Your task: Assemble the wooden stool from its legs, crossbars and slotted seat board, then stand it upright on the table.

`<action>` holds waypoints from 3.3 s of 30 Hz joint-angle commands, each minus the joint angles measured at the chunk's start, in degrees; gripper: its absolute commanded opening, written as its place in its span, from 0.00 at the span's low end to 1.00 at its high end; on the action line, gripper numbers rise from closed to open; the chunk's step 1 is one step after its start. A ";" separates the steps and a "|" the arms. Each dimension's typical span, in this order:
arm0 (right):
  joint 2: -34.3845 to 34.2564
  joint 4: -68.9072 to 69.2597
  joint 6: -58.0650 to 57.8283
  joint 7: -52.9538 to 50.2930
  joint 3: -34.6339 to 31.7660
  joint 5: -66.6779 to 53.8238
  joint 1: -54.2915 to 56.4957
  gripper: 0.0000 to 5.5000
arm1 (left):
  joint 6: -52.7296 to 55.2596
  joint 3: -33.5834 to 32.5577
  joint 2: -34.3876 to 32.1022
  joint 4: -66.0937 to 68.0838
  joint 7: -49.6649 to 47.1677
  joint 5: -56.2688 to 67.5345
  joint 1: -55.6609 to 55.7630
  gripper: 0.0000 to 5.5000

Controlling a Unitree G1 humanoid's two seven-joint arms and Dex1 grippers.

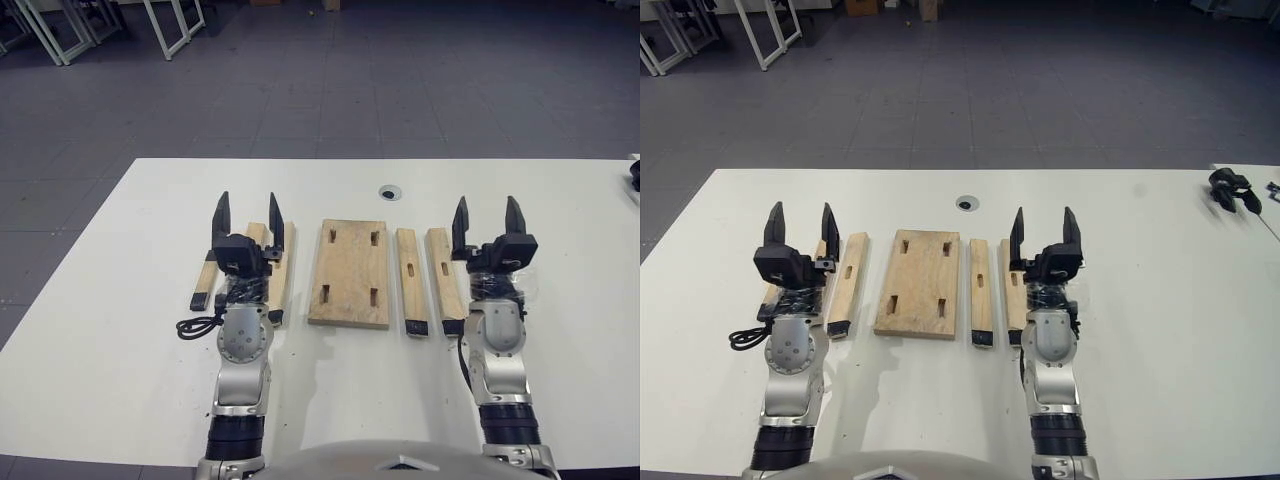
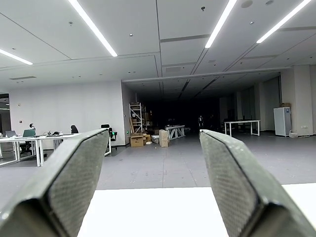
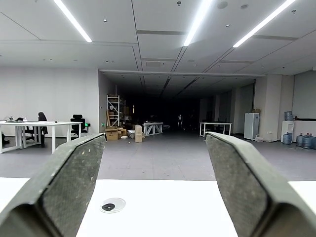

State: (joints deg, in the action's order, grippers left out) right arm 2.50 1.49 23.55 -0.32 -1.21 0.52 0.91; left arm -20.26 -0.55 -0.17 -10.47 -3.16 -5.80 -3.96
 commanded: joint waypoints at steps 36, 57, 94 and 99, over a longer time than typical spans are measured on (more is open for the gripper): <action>9.89 12.76 -47.54 9.79 -4.71 -7.01 -3.95 0.24 | 28.22 -0.58 1.51 -10.52 3.81 10.84 -1.32 0.61; 20.02 23.11 -30.10 42.23 11.95 -14.21 -4.96 0.23 | 63.15 -3.64 0.41 -20.22 4.58 75.19 -0.41 0.52; 26.81 14.69 -31.43 35.63 11.50 -2.22 -6.58 0.52 | 35.90 -12.65 -15.12 -13.89 -2.96 28.15 0.56 0.08; 27.15 14.42 -31.40 35.58 11.43 -1.56 -6.65 0.52 | 33.81 -11.88 -13.42 -8.24 0.66 26.25 1.57 0.08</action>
State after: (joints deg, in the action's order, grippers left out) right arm 29.01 16.26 -7.39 35.45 10.43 -1.89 -5.81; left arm 14.49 -13.05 -14.10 -20.19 -3.79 21.09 -3.16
